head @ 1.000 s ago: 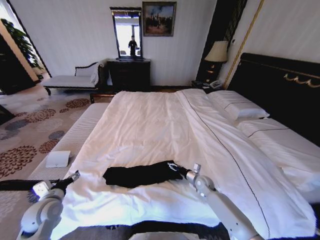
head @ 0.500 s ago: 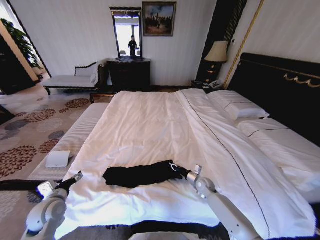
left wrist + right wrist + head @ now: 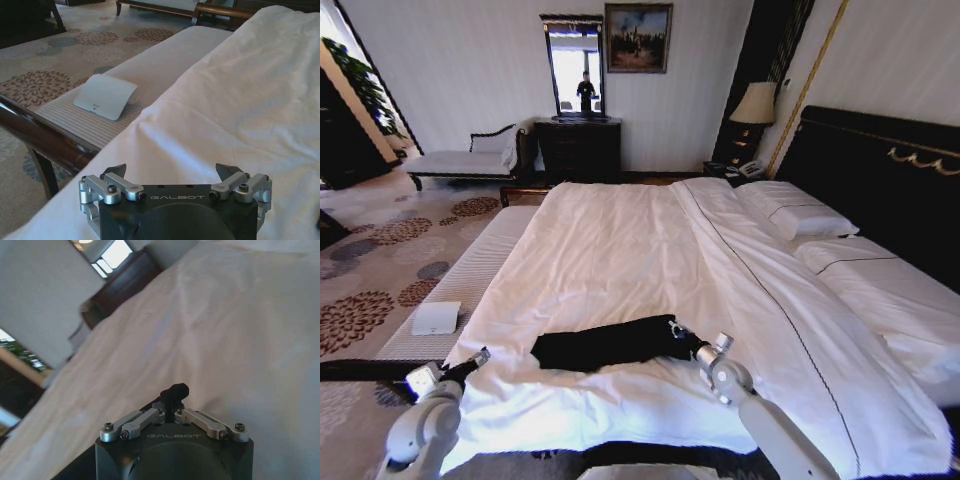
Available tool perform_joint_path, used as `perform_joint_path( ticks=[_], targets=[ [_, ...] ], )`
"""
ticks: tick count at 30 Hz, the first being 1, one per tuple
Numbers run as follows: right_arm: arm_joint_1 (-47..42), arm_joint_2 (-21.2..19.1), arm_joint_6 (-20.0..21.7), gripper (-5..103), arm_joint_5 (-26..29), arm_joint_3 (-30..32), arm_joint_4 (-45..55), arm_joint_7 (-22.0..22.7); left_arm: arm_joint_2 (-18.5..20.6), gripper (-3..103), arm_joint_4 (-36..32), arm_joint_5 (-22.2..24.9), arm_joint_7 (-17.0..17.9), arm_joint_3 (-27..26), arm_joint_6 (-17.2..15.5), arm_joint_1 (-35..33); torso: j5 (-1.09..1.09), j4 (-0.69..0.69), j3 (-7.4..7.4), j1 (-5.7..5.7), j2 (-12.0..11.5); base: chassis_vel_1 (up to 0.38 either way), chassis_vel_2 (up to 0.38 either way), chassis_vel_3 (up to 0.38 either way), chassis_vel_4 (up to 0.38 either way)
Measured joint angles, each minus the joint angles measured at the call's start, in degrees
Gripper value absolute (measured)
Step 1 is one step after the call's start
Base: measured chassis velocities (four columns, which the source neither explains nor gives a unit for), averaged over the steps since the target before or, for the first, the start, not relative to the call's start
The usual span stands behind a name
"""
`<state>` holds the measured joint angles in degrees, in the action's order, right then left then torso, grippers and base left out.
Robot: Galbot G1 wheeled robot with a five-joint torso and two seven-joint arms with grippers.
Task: Fold the clothes on the bed.
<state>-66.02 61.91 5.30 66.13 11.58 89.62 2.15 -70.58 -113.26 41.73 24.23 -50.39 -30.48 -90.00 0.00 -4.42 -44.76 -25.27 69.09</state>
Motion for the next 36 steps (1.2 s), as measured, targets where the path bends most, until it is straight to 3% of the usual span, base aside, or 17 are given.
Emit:
perform_joint_path(
  ticks=[8, 10, 14, 15, 17, 18, 21, 23, 24, 26, 28, 29, 31, 33, 36],
  targets=[
    [1.1, 1.2, -0.1, 1, -3.8, -0.4, -3.1, 3.1, -1.7, 100, 0.4, -3.7, -1.8, 2.0, 2.6, -0.3, 0.01, 0.01, 0.0, 0.0, 0.0, 0.0, 0.0, 0.0, 0.0],
    [1.4, 1.5, -0.1, 9, -5.1, -0.1, -3.4, 5.2, -1.8, 100, 0.4, -4.2, -3.5, 2.3, 5.0, -0.2, 0.01, 0.02, 0.0, 0.0, 0.0, 0.0, 0.0, 0.0, 0.0],
    [0.8, 1.3, -1.1, 20, -7.4, 0.7, -1.9, 8.9, -1.1, 100, -0.7, 0.4, -4.5, 2.4, 6.3, 1.3, -0.02, 0.01, 0.0, 0.0, 0.0, 0.0, 0.0, 0.0, 0.0],
    [0.6, 1.3, -2.2, 25, -9.0, 1.4, -0.5, 12.7, -0.4, 100, -2.0, 4.6, -4.3, 2.5, 6.1, 3.6, 0.01, 0.0, 0.0, 0.0, 0.0, 0.0, 0.0, 0.0, 0.0],
    [0.5, 1.4, -2.1, 36, -9.8, 2.8, 1.8, 21.0, 0.6, 100, -3.0, 7.2, -2.7, 3.6, 4.1, 8.9, -0.02, -0.02, 0.0, 0.0, 0.0, 0.0, 0.0, 0.0, 0.0],
    [0.5, 1.4, -2.1, 36, -9.8, 2.8, 1.8, 21.0, 0.6, 100, -3.0, 7.2, -2.7, 3.6, 4.1, 8.9, -0.02, -0.02, 0.0, 0.0, 0.0, 0.0, 0.0, 0.0, 0.0],
    [2.2, 1.7, -1.5, 52, -8.4, 1.8, 2.5, 27.6, 2.0, 100, -3.3, 5.4, -0.3, 4.7, -0.8, 14.4, -0.01, -0.03, -0.01, -0.02, 0.0, 0.0, 0.0, 0.0, 0.0],
    [2.6, 1.8, -1.3, 52, -8.2, 1.4, 2.5, 28.1, 2.3, 100, -3.3, 5.0, 0.2, 5.2, -2.0, 15.5, 0.02, 0.0, -0.01, -0.02, 0.0, 0.0, 0.0, 0.0, 0.0],
    [2.7, 1.9, -1.1, 63, -8.0, 1.0, 2.7, 28.6, 2.9, 100, -3.2, 5.3, 1.2, 6.7, -4.1, 17.1, 0.02, 0.02, -0.01, -0.02, 0.0, 0.0, 0.0, 0.0, 0.0],
    [2.7, 2.0, -1.0, 68, -7.9, 0.9, 2.9, 28.6, 3.3, 100, -3.2, 6.0, 2.1, 8.3, -5.7, 17.7, 0.02, 0.02, -0.01, -0.02, 0.0, 0.0, 0.0, 0.0, 0.0],
    [2.5, 2.1, -0.9, 74, -7.9, 0.8, 3.4, 28.6, 3.7, 100, -2.7, 6.9, 3.4, 11.8, -7.9, 18.7, 0.0, 0.02, 0.0, -0.02, 0.0, 0.0, 0.0, 0.0, 0.0],
    [1.8, 2.3, -0.8, 80, -7.9, 0.8, 3.9, 28.6, 3.8, 100, -1.2, 7.1, 4.5, 16.4, -9.5, 20.3, -0.02, 0.0, -0.01, -0.01, 0.0, 0.0, 0.0, 0.0, 0.0],
    [1.0, 2.6, -0.7, 90, -7.9, 0.9, 4.4, 28.7, 3.7, 100, 1.4, 6.8, 5.5, 20.6, -10.8, 22.1, 0.01, -0.02, -0.01, -0.01, 0.0, 0.0, 0.0, 0.0, 0.0],
    [0.9, 2.7, -0.6, 90, -7.9, 0.9, 4.5, 28.7, 3.6, 100, 1.9, 6.8, 5.7, 21.3, -11.0, 22.4, 0.0, -0.02, -0.01, -0.02, 0.0, 0.0, 0.0, 0.0, 0.0],
    [0.0, 3.3, -0.2, 100, -8.0, 1.2, 5.1, 29.1, 3.0, 100, 6.2, 9.6, 9.2, 26.2, -11.9, 25.6, 0.0, 0.0, -0.01, -0.02, 0.0, 0.0, 0.0, 0.0, 0.0]
  ],
)
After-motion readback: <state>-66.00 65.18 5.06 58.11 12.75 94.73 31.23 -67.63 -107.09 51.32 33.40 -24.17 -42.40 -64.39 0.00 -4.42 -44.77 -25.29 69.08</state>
